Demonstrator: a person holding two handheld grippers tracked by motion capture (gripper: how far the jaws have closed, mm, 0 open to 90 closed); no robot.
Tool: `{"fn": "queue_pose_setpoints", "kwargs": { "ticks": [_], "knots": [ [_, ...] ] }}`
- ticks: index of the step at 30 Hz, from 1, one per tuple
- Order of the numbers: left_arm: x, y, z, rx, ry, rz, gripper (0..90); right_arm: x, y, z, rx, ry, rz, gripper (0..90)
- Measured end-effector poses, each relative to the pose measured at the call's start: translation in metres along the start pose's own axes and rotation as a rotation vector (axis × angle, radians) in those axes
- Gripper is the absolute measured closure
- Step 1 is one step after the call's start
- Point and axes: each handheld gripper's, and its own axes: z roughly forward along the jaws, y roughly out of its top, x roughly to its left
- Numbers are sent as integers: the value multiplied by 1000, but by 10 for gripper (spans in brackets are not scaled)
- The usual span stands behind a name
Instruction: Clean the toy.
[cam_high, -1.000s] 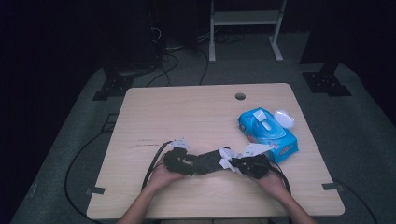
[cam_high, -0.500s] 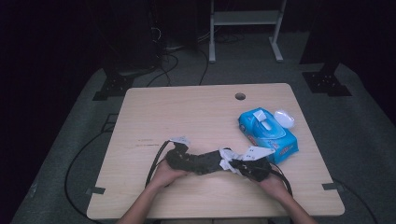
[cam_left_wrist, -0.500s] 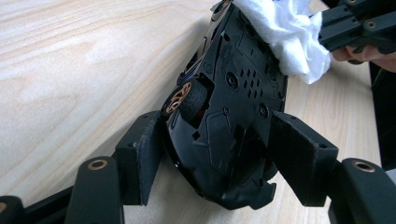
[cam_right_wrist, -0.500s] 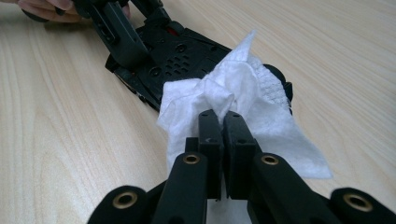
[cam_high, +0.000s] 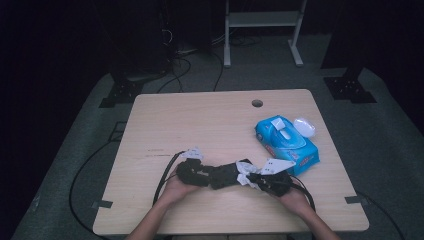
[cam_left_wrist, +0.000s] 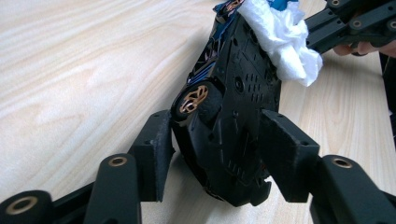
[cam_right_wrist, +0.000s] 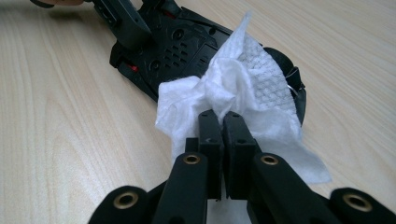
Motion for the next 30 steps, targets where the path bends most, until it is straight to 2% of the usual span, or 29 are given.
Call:
{"fn": "queue_pose_setpoints", "kwargs": {
  "ticks": [5,9,13,17,20,22,26,30],
  "knots": [
    [-1,-1,-2,-14,-14,17,480,2,-3,-1,-6,2,9,868],
    [-3,-1,2,-5,-22,39,449,3,-3,-1,0,5,-7,869],
    [-5,-1,7,13,-33,49,457,4,-5,-2,7,16,-13,868],
    [-7,0,6,-4,-32,71,537,6,-6,-1,15,9,-34,868],
    [-10,0,2,-13,-27,122,642,5,-9,4,64,-3,-38,867],
    [-13,-1,2,-11,-11,157,668,4,-12,8,77,-9,-31,865],
    [-16,-3,3,-20,14,184,678,3,-10,4,51,-6,-25,865],
    [-21,-3,2,-13,39,220,682,5,0,-12,-32,19,-18,865]
  ]
}}
